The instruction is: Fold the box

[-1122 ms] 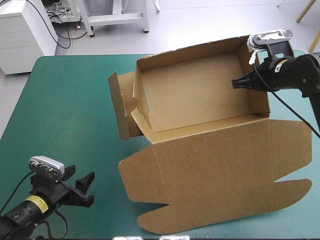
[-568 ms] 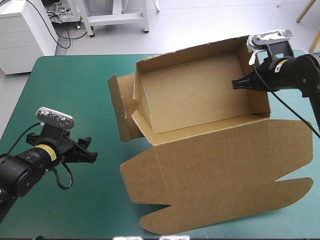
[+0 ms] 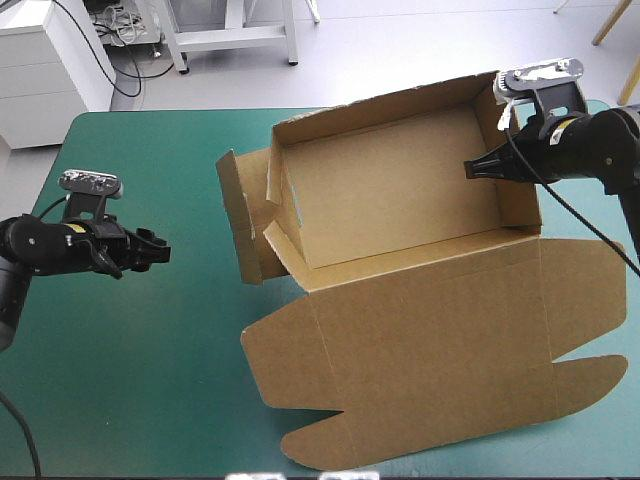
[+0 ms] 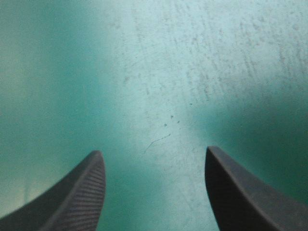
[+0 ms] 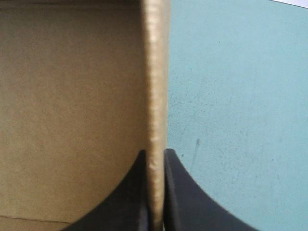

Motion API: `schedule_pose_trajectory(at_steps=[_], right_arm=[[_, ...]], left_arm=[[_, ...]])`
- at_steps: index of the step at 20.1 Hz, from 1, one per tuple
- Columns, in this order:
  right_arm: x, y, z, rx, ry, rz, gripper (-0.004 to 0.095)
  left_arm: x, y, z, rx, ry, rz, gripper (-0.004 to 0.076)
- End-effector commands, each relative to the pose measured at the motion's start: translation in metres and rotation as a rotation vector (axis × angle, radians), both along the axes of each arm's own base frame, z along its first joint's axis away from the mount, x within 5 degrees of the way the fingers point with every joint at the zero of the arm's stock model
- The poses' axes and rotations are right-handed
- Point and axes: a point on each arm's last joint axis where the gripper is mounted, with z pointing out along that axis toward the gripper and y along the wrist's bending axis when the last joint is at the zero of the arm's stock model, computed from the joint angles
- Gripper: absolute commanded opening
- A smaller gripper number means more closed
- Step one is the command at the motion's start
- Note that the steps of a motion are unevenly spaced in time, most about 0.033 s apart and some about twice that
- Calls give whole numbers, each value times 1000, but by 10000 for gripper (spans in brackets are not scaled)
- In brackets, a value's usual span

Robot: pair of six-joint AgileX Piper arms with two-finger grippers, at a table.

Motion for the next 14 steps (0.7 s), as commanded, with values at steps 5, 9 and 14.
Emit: schedule_pose_trajectory(at_steps=[5,9,14], right_arm=[[-12,-3,21,31,-119,-6,-21],[-12,-3,21,30,-119,-12,-21],[-8,-3,19,28,-109,-12,-22]], left_arm=[[64,2,-33,-321,-61,-128,438],[85,-12,-66,-401,38,-170,438],[89,-43,-59,-548,-24,-288,438]])
